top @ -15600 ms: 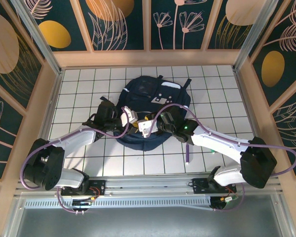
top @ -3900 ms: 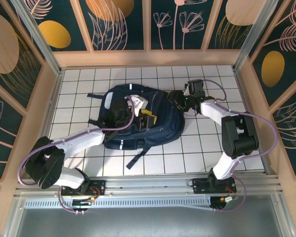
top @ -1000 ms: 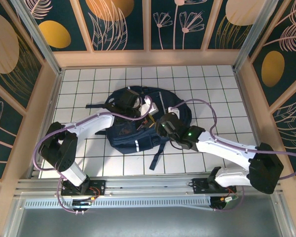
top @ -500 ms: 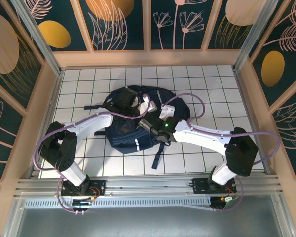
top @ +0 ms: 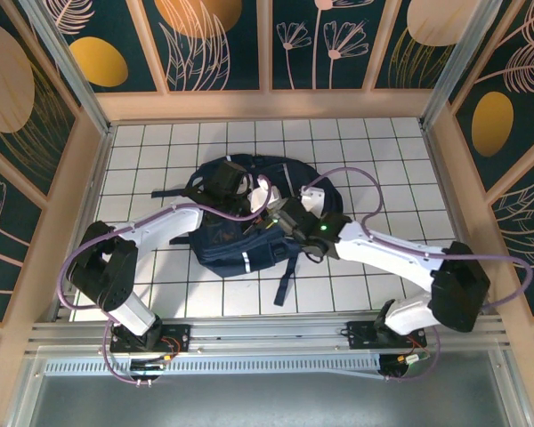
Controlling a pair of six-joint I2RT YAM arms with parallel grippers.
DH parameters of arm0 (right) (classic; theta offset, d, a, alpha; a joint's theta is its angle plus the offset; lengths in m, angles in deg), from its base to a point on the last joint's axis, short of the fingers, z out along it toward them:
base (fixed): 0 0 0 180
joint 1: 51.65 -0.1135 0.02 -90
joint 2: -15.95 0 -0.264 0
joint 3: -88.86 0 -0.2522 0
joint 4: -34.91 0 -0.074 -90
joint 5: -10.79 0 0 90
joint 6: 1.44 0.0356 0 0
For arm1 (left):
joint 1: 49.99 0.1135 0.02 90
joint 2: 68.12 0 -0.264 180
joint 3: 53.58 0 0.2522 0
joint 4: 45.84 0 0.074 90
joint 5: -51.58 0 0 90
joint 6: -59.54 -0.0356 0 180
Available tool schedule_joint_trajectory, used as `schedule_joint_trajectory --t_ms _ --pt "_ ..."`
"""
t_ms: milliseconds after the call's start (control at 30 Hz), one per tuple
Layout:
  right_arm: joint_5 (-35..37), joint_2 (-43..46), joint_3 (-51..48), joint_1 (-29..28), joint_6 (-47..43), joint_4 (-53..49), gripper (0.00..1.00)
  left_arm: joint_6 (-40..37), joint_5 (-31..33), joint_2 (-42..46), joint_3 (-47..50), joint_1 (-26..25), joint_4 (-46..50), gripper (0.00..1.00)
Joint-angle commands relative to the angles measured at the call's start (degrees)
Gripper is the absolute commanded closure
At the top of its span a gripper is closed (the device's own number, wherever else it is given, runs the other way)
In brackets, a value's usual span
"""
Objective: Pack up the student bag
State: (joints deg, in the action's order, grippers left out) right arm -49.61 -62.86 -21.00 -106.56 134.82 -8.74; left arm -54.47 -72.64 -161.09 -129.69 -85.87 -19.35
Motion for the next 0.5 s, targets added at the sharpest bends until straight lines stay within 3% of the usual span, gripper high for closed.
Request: schedule_joint_trajectory --t_ms 0,200,333,467 --pt "-12.57 4.68 -2.84 3.62 -14.77 9.03 1.0 -5.12 -1.78 2.44 -0.22 0.8 2.25 1.0" --pt "-23.79 8.97 -3.95 12.27 -27.83 6.37 1.0 -17.86 1.57 3.7 -0.14 1.25 6.39 1.0" --pt "-30.42 9.29 -3.62 13.97 -35.47 4.99 1.0 -27.94 3.02 5.78 1.9 1.65 7.15 1.0" --pt "-35.23 7.88 -1.31 14.29 -41.44 1.59 1.0 -34.6 13.25 7.12 4.76 1.66 5.06 1.0"
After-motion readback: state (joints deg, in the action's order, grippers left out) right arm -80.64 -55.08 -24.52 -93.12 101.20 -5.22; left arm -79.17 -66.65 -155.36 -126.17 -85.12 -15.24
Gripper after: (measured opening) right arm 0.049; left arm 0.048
